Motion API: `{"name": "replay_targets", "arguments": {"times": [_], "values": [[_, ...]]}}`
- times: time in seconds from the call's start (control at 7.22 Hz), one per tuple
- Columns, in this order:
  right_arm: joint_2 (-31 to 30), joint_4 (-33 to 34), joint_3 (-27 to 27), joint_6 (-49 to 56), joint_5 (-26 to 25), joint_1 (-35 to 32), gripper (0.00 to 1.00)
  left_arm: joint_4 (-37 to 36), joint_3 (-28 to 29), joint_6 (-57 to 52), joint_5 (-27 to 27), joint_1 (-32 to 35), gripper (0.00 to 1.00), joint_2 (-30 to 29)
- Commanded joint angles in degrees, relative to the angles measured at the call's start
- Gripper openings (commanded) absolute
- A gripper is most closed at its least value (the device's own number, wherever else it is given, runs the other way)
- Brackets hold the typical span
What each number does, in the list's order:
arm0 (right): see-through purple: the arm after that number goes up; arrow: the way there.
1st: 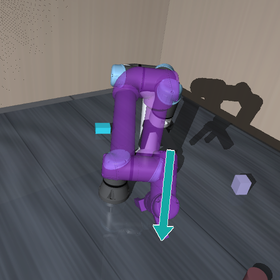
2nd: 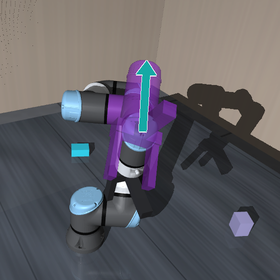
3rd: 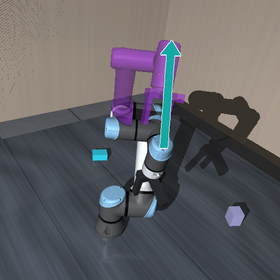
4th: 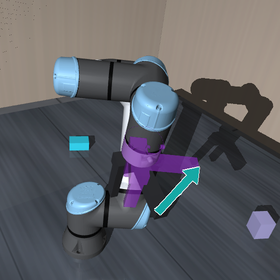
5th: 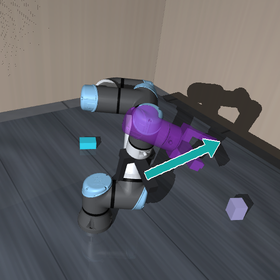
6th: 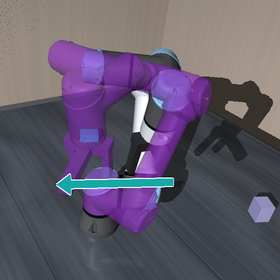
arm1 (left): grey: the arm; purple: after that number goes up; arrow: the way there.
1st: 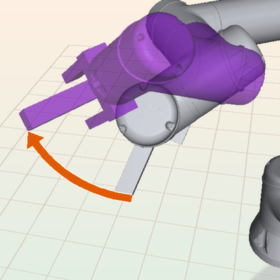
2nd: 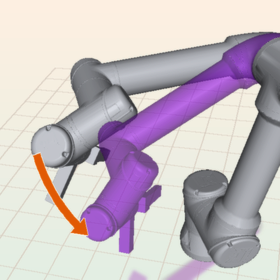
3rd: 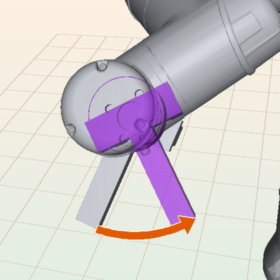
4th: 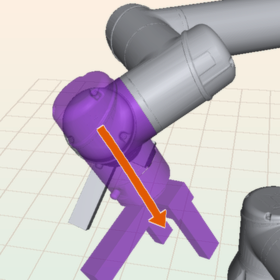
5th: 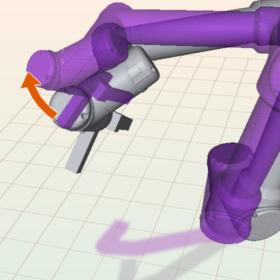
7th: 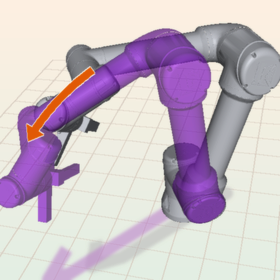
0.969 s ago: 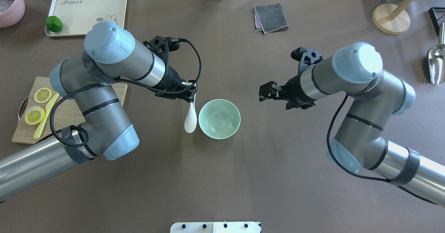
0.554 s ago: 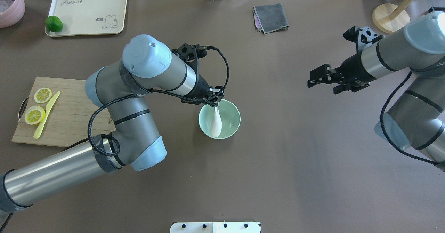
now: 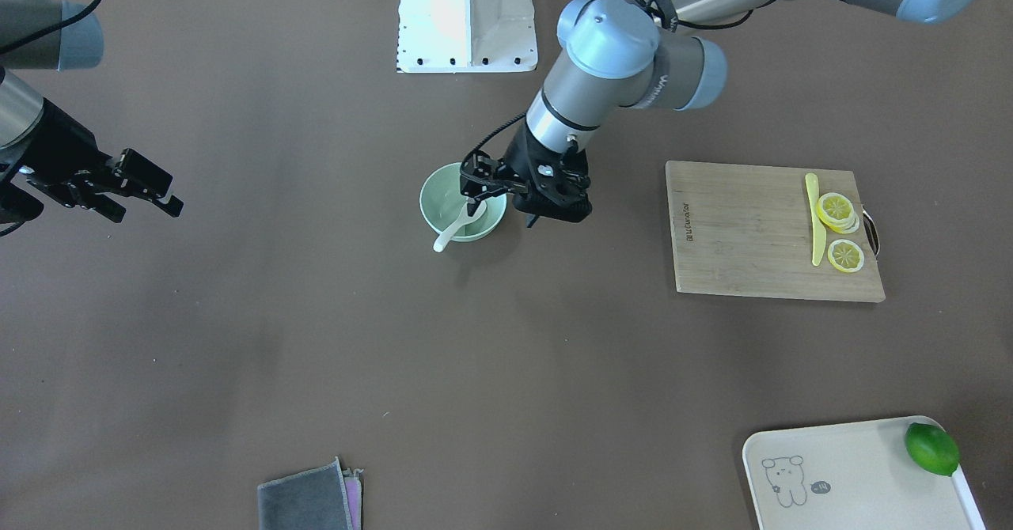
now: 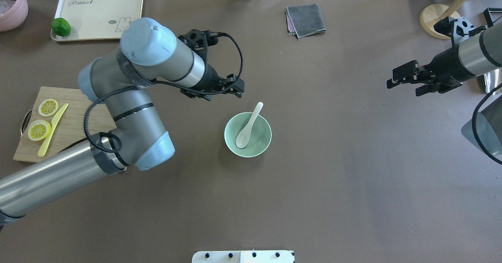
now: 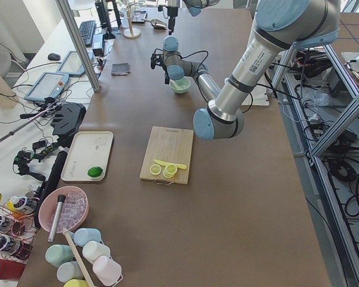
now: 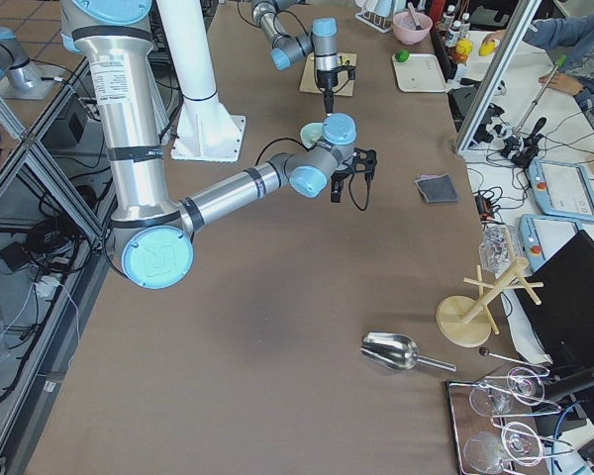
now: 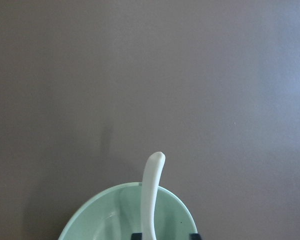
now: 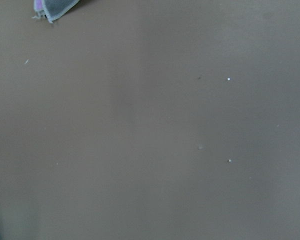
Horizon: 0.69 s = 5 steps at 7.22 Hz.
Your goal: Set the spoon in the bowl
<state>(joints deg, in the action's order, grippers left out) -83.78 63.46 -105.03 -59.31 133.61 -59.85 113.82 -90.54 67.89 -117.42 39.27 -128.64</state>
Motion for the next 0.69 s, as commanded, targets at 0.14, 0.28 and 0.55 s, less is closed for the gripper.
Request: {"name": "replay_targets", "arguments": {"times": [0.14, 0.28, 0.55], "values": [[-7.51, 1.13, 2.27, 18.88, 0.6, -8.41, 1.0, -5.76, -8.41, -26.48, -10.15, 15.77, 0.98, 16.63], [-9.54, 6.45, 2.2, 29.58, 0.68, -13.31, 1.0, -11.37, -10.51, -36.94, -13.94, 23.5, 0.98, 20.33], [-10.27, 19.18, 1.93, 49.8, 2.17, -24.03, 1.0, -14.59, -14.13, -51.05, -17.56, 32.4, 0.98, 30.51]]}}
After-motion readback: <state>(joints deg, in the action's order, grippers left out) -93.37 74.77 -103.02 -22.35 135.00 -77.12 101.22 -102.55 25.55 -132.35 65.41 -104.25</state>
